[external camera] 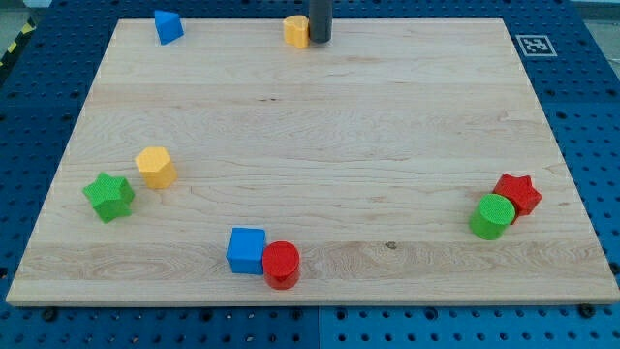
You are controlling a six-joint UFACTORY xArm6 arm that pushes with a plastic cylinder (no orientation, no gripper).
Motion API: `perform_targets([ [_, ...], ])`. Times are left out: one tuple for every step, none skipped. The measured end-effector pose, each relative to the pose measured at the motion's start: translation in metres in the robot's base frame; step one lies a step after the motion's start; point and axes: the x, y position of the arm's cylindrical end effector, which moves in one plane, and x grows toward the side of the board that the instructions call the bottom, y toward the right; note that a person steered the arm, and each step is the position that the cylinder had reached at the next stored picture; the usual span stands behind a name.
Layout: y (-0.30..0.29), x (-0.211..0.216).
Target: Place your arm to the center
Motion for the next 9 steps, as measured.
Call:
perform_targets([
  [0.003,0.0],
  [0.006,0.0],
  [0.013,0.0],
  [0.053,0.012],
  [0.105,0.057],
  [0.118,0.108],
  [0.118,0.112],
  [0.118,0.112],
  [0.118,0.115],
])
